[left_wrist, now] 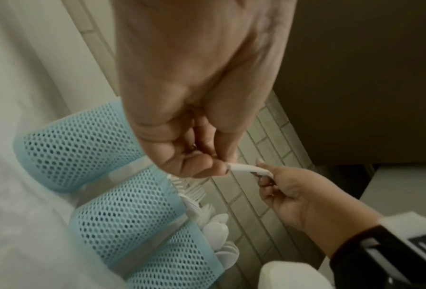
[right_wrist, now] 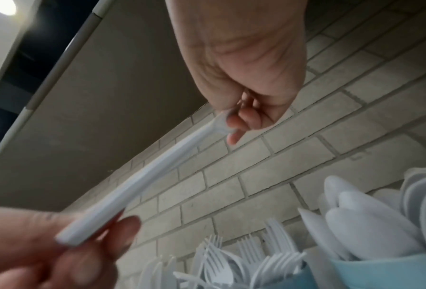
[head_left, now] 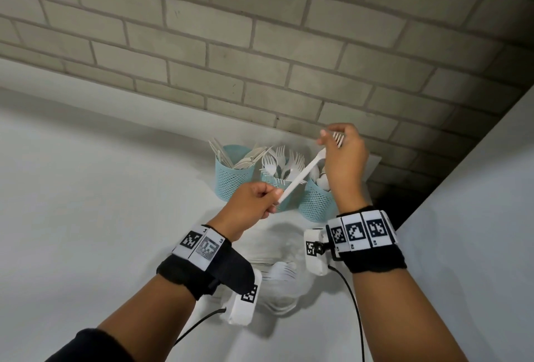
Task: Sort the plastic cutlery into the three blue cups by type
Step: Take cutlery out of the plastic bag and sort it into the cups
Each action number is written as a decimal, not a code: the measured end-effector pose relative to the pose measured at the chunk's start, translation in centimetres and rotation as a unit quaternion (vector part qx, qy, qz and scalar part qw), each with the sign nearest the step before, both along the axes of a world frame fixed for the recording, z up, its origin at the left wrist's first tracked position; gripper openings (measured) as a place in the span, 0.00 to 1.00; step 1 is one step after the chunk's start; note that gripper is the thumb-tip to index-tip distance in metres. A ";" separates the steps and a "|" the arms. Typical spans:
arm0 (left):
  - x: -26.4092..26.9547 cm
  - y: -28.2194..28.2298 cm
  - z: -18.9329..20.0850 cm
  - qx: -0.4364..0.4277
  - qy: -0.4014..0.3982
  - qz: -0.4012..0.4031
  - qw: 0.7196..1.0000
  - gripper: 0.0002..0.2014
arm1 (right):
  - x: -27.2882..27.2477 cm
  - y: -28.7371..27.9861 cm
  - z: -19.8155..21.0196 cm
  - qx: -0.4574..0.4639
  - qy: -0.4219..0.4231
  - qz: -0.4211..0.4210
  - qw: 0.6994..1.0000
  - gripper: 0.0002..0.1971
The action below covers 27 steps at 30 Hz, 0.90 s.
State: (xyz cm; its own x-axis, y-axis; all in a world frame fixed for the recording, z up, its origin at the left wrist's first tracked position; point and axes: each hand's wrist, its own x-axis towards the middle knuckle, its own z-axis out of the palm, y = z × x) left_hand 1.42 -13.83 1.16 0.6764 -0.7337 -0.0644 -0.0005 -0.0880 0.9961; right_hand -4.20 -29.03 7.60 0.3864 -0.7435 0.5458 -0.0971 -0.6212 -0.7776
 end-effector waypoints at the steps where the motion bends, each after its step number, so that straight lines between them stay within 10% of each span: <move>1: 0.1 0.1 0.0 0.030 -0.030 -0.013 0.999 0.08 | 0.0 0.0 0.0 -0.030 -0.017 -0.017 0.999 0.06; 4: 0.0 0.6 -0.4 0.196 -0.181 -0.125 0.956 0.12 | 0.2 -0.2 -0.5 -0.098 -0.064 -0.051 0.992 0.10; 9: -1.3 1.0 -1.2 0.412 -0.353 -0.302 0.784 0.21 | 1.8 0.2 -2.3 -0.154 -0.091 -0.044 0.983 0.14; 17: -1.2 1.4 -3.0 0.427 -0.379 -0.314 0.758 0.27 | 2.7 0.8 -6.5 -0.166 0.181 0.012 0.969 0.10; 22: -1.2 1.0 -3.6 0.425 -0.396 -0.311 0.752 0.25 | 3.1 1.2 -6.3 -0.194 0.415 0.049 0.888 0.16; 27: -1.3 1.0 -4.4 0.418 -0.403 -0.289 0.761 0.20 | 2.9 2.1 -5.2 -0.139 0.424 0.090 0.890 0.18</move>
State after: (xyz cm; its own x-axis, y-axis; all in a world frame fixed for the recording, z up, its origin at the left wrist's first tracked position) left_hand 0.17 -12.83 -3.26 0.3241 -0.8537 -0.4075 -0.8605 -0.4450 0.2479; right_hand -1.29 -26.92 2.40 0.8468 -0.5090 0.1543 -0.4552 -0.8436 -0.2849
